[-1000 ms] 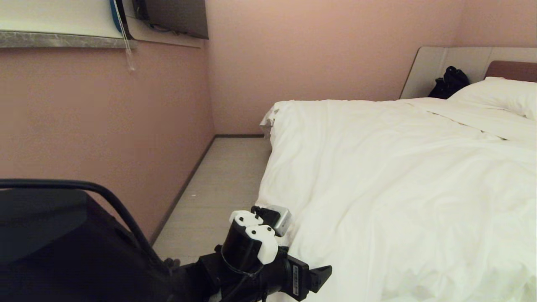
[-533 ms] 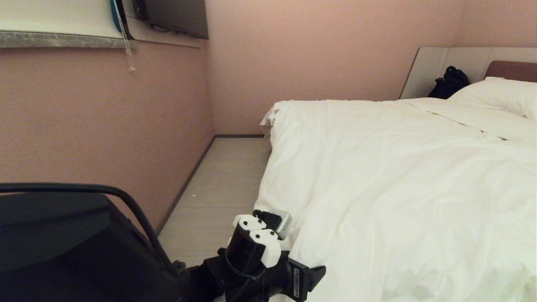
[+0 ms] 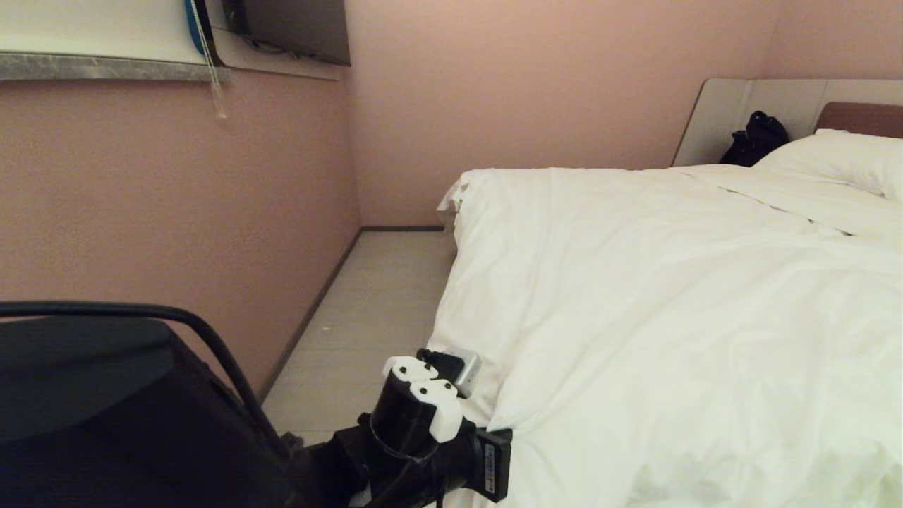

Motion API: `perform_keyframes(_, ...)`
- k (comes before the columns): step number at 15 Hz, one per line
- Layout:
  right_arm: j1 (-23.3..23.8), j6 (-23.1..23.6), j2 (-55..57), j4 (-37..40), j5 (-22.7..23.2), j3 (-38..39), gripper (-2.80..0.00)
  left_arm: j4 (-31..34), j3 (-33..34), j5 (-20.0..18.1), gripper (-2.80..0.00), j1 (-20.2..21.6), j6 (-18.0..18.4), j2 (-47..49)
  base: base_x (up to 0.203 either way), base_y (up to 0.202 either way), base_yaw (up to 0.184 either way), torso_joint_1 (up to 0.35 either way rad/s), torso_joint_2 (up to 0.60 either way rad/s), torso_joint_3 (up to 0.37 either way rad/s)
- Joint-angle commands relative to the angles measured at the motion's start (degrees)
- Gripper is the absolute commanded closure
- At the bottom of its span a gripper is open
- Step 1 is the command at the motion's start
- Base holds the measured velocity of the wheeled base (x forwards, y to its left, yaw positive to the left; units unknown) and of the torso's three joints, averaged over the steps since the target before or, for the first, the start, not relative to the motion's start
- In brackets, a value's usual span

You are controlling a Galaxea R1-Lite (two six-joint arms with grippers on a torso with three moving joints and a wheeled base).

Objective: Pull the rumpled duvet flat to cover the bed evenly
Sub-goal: Flatten the corners of the folded blanket

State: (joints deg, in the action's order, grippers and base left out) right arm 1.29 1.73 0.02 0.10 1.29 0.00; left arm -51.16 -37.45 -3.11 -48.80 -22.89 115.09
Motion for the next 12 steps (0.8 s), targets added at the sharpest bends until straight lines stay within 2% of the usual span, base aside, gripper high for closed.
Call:
perform_keyframes(1, 0.0, 0.0, 0.0, 0.0, 0.0, 0.0, 0.0, -0.3, 0.1, 0.0, 0.0, 1.8, -0.1, -1.0, 0.0, 0.0, 0.0, 0.0, 0.0, 0.0)
perform_keyframes(7, -0.1, 0.0, 0.0, 0.0, 0.0, 0.0, 0.0, -0.3, 1.3, 0.0, 0.0, 10.8, 3.0, -1.2, 0.0, 0.0, 0.0, 0.0, 0.0, 0.0)
perform_keyframes(10, 0.0, 0.0, 0.0, 0.0, 0.0, 0.0, 0.0, -0.2, 0.3, -0.6, 0.0, 17.1, 3.5, -0.8, 0.0, 0.0, 0.0, 0.0, 0.0, 0.0)
perform_keyframes(12, 0.0, 0.0, 0.0, 0.0, 0.0, 0.0, 0.0, -0.2, -0.6, -0.8, 0.0, 19.0, 4.4, 0.0, 0.0, 0.0, 0.0, 0.0, 0.0, 0.0)
